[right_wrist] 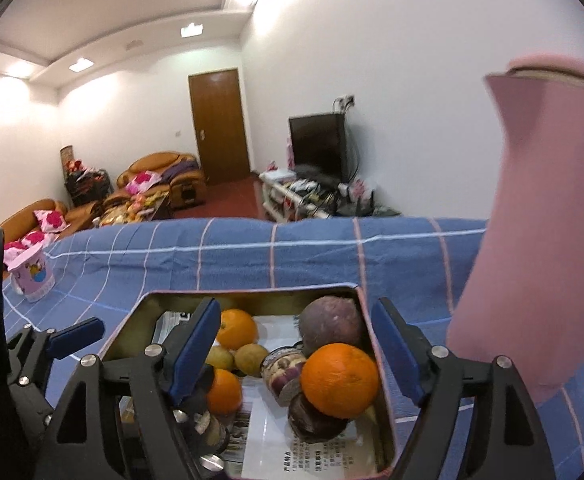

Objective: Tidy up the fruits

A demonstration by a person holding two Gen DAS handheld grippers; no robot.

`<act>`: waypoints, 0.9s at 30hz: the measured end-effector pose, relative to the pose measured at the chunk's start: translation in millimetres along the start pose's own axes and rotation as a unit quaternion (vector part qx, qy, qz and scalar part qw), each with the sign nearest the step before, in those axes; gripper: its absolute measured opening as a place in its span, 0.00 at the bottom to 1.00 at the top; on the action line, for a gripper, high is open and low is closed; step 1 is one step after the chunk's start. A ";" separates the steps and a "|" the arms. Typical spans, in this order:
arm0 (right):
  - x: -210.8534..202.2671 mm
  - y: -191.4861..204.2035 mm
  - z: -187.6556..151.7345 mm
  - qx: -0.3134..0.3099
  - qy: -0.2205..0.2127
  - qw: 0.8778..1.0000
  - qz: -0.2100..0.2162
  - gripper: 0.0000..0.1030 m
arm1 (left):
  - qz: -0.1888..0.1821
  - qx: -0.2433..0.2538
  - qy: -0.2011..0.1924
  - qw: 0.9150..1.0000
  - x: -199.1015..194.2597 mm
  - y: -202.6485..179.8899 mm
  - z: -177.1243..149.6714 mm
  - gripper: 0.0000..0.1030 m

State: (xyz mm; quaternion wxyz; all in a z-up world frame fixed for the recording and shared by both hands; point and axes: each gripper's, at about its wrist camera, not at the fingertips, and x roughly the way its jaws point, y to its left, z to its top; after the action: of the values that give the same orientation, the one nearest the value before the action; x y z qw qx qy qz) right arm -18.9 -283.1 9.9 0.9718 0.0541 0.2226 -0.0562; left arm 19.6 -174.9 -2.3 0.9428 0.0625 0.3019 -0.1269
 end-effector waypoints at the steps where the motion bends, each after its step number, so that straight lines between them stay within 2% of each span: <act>1: -5.4 0.6 -1.1 -0.002 -0.009 1.000 -0.010 0.77 | 0.002 -0.003 -0.010 1.000 -4.6 1.7 -1.1 1.00; 13: -69.3 6.6 -16.9 -0.007 -0.092 0.994 -0.058 0.77 | 0.023 0.006 -0.114 0.993 -60.4 12.7 -24.4 1.00; 27: -99.8 12.9 -24.7 -0.010 -0.131 0.988 -0.081 0.77 | 0.024 -0.014 -0.142 0.989 -81.6 24.1 -34.7 1.00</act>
State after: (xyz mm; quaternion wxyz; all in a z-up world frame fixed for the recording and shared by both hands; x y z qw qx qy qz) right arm -116.9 -258.7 32.6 0.9853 0.0184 0.0976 -0.1389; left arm -57.0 -128.6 18.4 0.9797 0.0384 0.1650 -0.1075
